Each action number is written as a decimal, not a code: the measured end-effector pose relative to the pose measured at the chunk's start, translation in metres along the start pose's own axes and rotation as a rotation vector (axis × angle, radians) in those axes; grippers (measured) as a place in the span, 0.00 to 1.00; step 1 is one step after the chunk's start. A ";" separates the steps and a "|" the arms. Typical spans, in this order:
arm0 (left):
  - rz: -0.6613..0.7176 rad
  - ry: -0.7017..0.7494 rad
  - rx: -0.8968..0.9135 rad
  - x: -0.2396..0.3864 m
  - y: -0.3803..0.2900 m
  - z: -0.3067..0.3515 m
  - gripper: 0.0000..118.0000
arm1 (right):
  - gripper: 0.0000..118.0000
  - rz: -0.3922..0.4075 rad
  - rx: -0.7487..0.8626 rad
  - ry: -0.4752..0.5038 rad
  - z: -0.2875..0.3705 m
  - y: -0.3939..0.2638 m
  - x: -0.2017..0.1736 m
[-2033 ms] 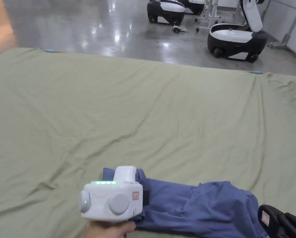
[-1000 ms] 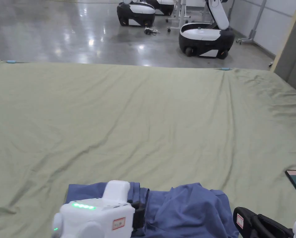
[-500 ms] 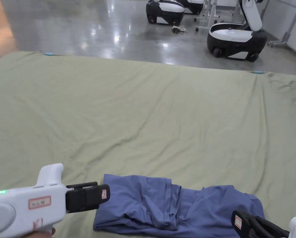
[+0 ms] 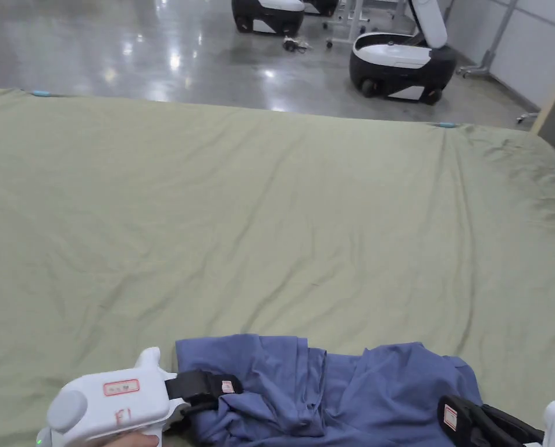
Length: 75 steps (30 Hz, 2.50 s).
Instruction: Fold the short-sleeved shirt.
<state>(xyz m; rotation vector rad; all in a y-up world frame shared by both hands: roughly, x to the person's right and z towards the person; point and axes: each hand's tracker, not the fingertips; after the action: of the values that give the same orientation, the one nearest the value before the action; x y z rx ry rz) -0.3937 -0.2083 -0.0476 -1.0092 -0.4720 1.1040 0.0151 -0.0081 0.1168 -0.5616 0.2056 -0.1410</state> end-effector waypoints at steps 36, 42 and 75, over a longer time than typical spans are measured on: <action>-0.596 0.083 0.267 0.215 -0.108 0.009 0.63 | 0.02 -0.018 0.049 0.056 0.025 -0.036 0.049; -0.343 0.046 0.130 0.164 -0.086 -0.039 0.16 | 0.02 -0.037 0.007 0.047 0.014 -0.038 0.045; -0.032 -0.070 -0.053 0.056 -0.046 -0.045 0.16 | 0.02 -0.175 -0.144 0.063 -0.134 -0.048 0.051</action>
<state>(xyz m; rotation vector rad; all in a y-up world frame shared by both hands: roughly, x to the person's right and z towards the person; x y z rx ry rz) -0.3129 -0.1818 -0.0397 -1.0087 -0.5747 1.1057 0.0301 -0.1270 0.0238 -0.7191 0.2292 -0.3162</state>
